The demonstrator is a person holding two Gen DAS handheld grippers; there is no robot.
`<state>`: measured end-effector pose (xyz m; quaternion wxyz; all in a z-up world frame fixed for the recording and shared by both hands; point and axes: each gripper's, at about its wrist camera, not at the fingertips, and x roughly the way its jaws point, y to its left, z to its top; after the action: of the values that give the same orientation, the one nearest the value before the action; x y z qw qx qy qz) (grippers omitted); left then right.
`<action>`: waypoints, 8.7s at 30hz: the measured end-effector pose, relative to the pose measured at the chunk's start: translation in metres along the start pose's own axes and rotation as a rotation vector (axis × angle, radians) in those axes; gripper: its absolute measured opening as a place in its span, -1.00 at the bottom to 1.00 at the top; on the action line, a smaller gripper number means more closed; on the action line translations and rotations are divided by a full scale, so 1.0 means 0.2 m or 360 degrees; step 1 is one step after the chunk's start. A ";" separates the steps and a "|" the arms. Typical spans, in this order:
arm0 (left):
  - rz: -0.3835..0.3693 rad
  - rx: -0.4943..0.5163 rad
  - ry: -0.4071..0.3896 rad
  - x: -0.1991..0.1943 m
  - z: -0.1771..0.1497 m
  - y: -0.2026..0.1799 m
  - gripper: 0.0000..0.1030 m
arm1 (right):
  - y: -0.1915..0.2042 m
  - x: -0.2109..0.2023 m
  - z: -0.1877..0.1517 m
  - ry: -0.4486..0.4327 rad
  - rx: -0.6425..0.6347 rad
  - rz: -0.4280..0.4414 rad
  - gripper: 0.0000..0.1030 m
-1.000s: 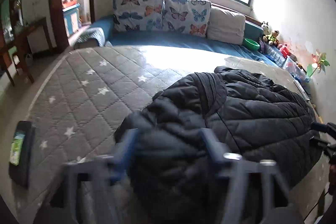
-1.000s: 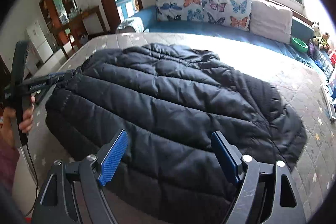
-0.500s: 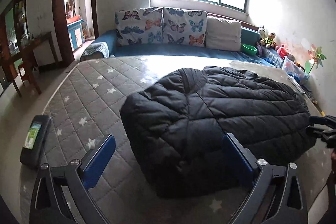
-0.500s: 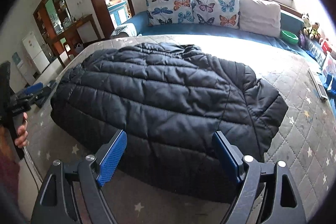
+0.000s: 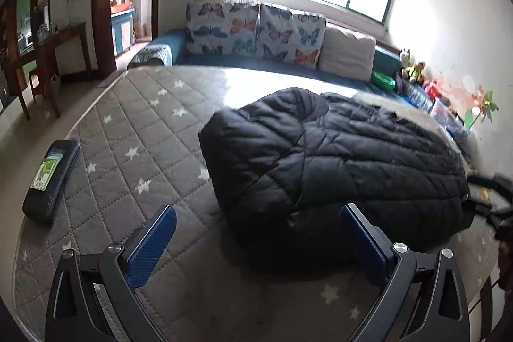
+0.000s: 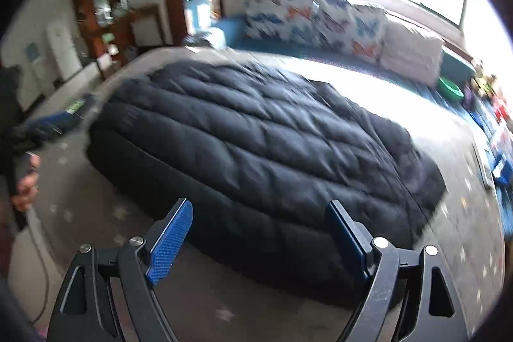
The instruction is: Fold large clothes
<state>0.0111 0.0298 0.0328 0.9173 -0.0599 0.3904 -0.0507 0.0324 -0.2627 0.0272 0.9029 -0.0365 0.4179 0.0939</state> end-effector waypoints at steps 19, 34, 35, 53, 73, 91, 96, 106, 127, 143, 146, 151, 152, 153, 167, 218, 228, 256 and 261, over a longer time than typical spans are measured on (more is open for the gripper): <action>-0.0337 -0.0356 0.0207 0.28 0.07 0.12 1.00 | -0.04 0.11 0.06 0.0039 0.0087 0.0167 0.81; -0.0442 -0.0406 0.0291 0.52 0.19 0.13 1.00 | -0.73 -0.01 -0.19 0.0084 0.0718 -0.0003 0.85; -0.0445 -0.0413 0.0292 0.53 0.20 0.13 1.00 | -0.76 0.01 -0.21 0.0101 0.0751 0.0007 0.85; -0.0671 -0.0557 0.0404 0.77 0.29 0.30 1.00 | -0.92 0.37 -0.24 0.0243 0.0982 0.0480 1.00; -0.0755 -0.0469 0.0610 0.97 0.35 0.19 1.00 | -0.91 0.38 -0.23 0.0320 0.0955 0.0518 1.00; -0.0769 -0.0600 0.0684 1.02 0.39 0.24 1.00 | -0.94 0.39 -0.20 0.0324 0.0946 0.0555 1.00; -0.0846 -0.0670 0.0689 1.03 0.39 0.29 1.00 | -1.03 0.39 -0.23 0.0372 0.0950 0.0694 1.00; -0.0834 -0.0683 0.0707 1.13 0.45 0.31 1.00 | -1.03 0.44 -0.20 0.0427 0.0779 0.0768 1.00; -0.0425 -0.0213 0.0301 0.76 0.43 -0.01 0.10 | -0.84 0.16 -0.18 0.0154 0.0690 0.0373 0.08; -0.0602 -0.0004 0.0163 0.47 0.71 -0.68 -0.31 | -0.95 -0.17 -0.08 0.0025 0.0701 0.0263 -0.23; -0.0657 0.0038 0.0164 0.49 0.79 -0.93 -0.31 | -1.03 -0.27 -0.09 -0.0011 0.0707 0.0193 -0.24; -0.0762 0.0107 0.0170 0.54 0.88 -1.39 -0.31 | -1.20 -0.43 -0.14 -0.0069 0.0732 0.0078 -0.24; -0.0784 0.0116 0.0174 0.55 0.89 -1.48 -0.31 | -1.24 -0.47 -0.15 -0.0078 0.0732 0.0051 -0.24; -0.0804 0.0136 0.0179 0.57 0.89 -1.57 -0.31 | -1.28 -0.51 -0.16 -0.0092 0.0732 0.0019 -0.24; -0.0698 0.0271 0.0372 0.93 0.53 -2.29 0.36 | -1.73 -0.27 -0.73 0.0049 0.1139 -0.0072 0.41; -0.0354 0.0682 0.0150 0.76 0.39 -2.13 0.63 | -1.40 -0.22 -0.47 -0.0033 0.0623 -0.0633 1.00; -0.0302 0.0703 0.0165 0.66 0.28 -2.14 0.63 | -1.09 -0.16 -0.48 0.0074 0.0494 -0.0531 1.00; -0.0306 0.0708 0.0069 0.58 0.13 -2.04 0.68 | -0.77 -0.19 -0.63 -0.0025 0.0568 -0.0608 1.00; -0.0283 0.0764 0.0141 0.59 0.10 -2.05 1.00 | -0.74 -0.19 -0.62 0.0027 0.0575 -0.0659 1.00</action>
<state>0.0883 -0.3911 0.0244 0.8792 0.1278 0.4000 -0.2248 -0.0546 -0.4316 -0.0269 0.8912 0.0399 0.4190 -0.1689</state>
